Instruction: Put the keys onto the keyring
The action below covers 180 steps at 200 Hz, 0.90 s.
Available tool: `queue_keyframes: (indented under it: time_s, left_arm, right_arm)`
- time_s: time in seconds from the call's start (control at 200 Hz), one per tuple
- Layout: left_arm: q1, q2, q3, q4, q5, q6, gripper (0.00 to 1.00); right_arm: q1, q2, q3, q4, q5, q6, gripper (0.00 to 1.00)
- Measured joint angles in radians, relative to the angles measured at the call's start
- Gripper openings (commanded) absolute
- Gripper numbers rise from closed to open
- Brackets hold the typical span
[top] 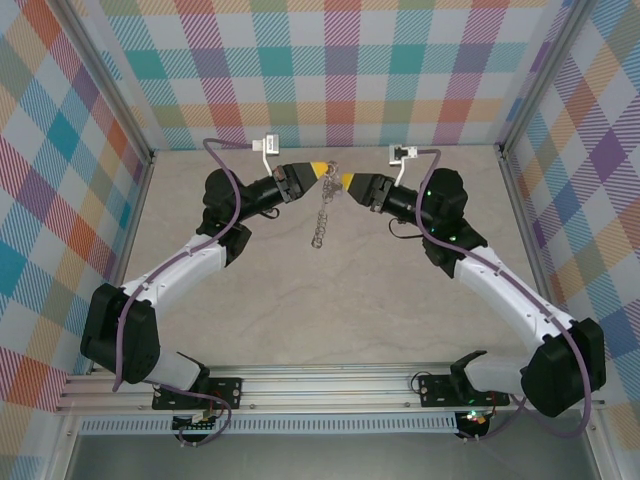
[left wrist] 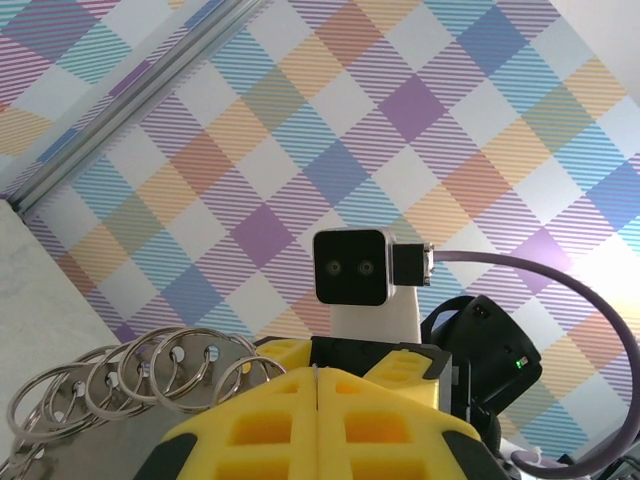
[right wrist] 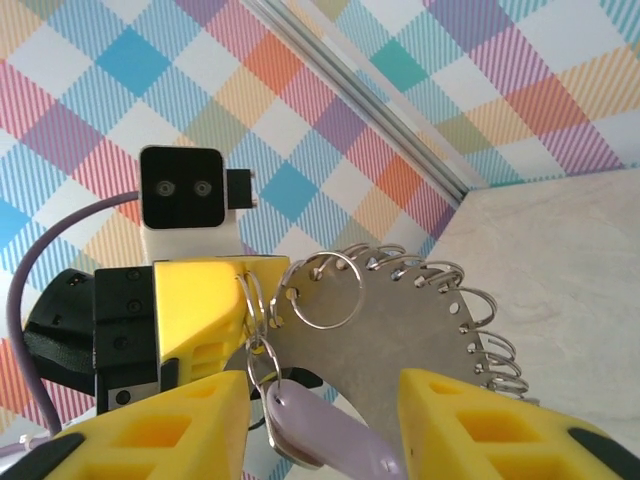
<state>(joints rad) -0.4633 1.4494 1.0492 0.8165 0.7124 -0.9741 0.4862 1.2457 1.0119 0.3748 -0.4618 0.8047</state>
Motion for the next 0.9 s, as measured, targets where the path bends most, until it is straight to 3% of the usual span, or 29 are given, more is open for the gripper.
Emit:
queue_keyframes:
  time_s: [0.43, 0.9]
  left_arm:
    - [-0.001, 0.002, 0.000, 0.030, -0.010, -0.036, 0.00]
    - [-0.001, 0.005, 0.000, 0.051, -0.019, -0.051, 0.00]
  right_arm:
    - [0.000, 0.044, 0.000, 0.131, -0.066, 0.065, 0.34]
    - [0.004, 0.063, -0.001, 0.190, -0.104, 0.106, 0.19]
